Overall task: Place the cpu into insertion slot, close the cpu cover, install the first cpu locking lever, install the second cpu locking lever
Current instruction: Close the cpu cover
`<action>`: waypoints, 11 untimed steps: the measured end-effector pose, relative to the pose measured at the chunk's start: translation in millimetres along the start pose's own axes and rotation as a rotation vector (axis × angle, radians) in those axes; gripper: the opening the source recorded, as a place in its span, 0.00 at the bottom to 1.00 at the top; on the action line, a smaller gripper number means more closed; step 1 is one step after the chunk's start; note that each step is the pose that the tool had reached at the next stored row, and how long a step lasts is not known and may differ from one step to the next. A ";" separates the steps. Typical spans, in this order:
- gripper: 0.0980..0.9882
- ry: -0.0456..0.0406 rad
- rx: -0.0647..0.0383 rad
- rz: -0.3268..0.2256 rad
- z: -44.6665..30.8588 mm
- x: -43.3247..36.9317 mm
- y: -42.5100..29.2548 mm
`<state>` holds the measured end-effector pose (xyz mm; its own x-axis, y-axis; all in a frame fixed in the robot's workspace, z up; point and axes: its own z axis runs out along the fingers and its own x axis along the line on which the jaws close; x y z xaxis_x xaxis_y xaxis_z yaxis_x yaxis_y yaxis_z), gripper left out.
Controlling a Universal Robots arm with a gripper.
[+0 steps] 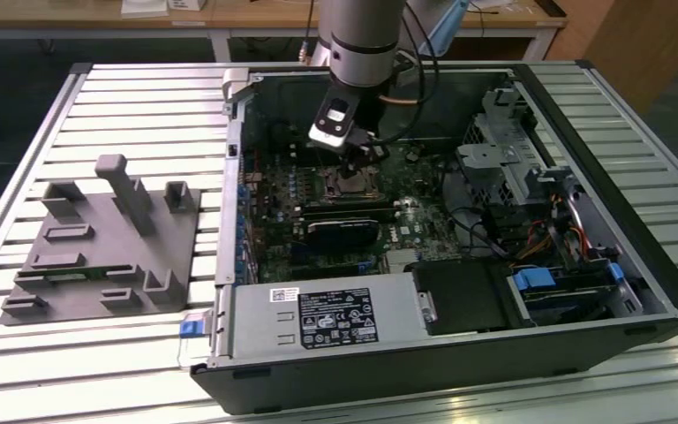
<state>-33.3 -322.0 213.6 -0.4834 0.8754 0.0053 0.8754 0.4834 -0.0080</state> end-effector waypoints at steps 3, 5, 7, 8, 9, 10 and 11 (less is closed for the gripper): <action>0.01 -0.0004 0.000 -0.054 0.1 0.0 0.0; 0.01 -0.0006 0.000 -0.090 0.3 0.0 0.0; 0.01 -0.0010 0.001 -0.126 0.3 0.0 0.0; 0.01 -0.0011 0.001 -0.145 0.4 0.0 0.0; 0.01 -0.0012 0.001 -0.163 0.5 0.0 0.0; 0.01 -0.0014 0.001 -0.181 0.5 0.0 0.0; 0.01 -0.0016 0.001 -0.199 0.6 0.0 0.0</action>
<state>-33.3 -322.0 213.0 -0.6469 0.7625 0.0053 0.7625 0.6469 -0.0080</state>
